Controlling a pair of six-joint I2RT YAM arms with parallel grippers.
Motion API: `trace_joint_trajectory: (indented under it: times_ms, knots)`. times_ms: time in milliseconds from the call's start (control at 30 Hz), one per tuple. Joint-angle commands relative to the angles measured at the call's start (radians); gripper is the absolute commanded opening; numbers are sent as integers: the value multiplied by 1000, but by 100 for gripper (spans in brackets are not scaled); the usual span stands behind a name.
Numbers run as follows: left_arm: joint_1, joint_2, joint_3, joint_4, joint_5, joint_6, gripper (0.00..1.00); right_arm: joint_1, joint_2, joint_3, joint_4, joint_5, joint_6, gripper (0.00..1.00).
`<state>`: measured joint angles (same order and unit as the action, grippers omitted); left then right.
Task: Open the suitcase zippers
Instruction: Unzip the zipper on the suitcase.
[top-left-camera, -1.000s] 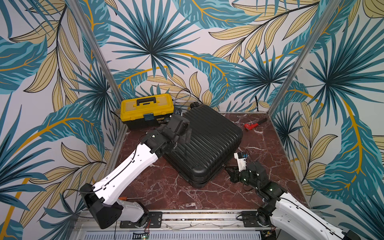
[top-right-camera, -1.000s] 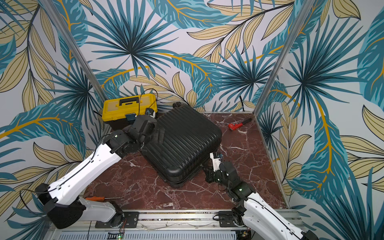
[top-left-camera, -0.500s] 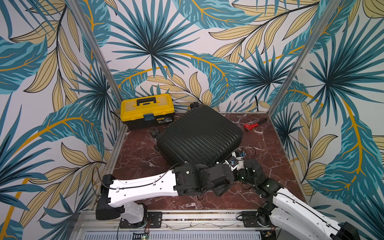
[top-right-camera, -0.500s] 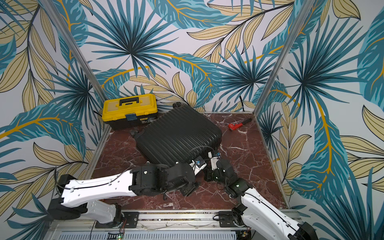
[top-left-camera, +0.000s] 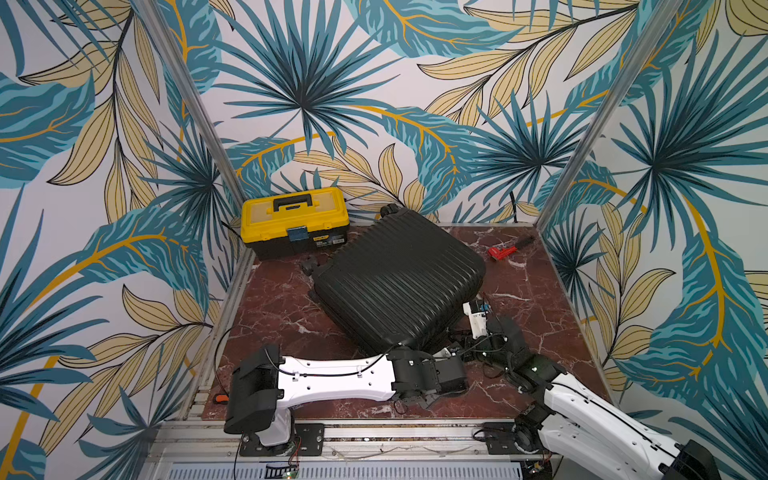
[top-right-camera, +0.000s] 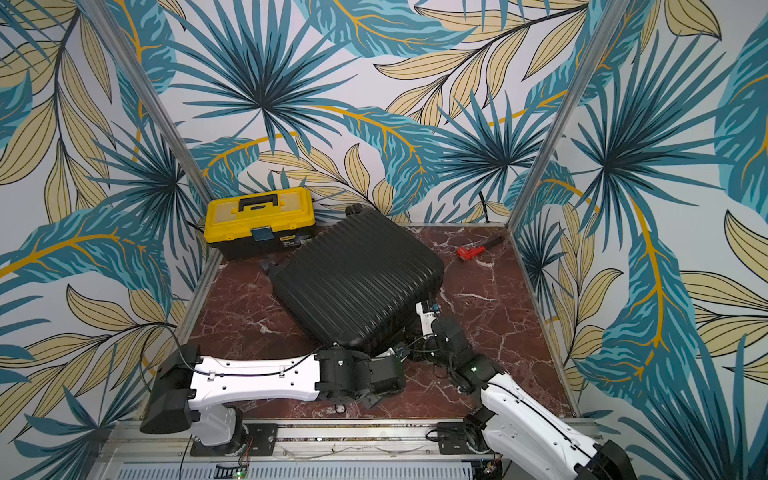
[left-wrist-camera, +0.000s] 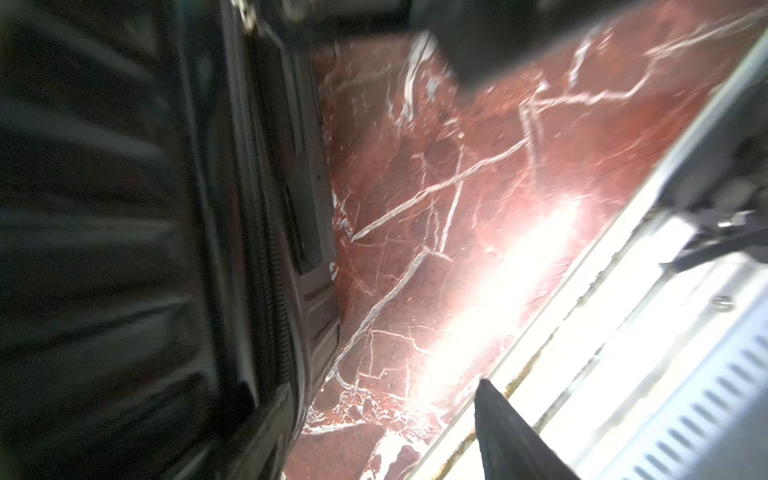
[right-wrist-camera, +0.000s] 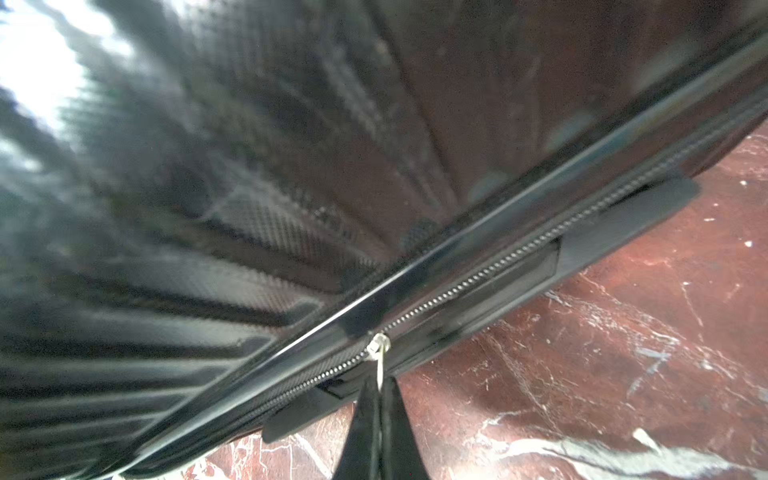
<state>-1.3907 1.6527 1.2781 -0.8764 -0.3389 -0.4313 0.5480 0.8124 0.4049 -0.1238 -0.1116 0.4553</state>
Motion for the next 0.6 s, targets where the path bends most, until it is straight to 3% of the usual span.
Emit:
trace_joint_trajectory:
  times_ms: [0,167,567]
  knots:
    - [14,11,-39,52,-51,-25,68,-2,-10,22,-54,49,-18,0]
    - [33,-10,-74,64,-127,-52,68,-2,-25,24,-72,44,-20,0]
    - [9,-92,-24,55,-146,-9,68,-3,-25,2,-83,50,-22,0]
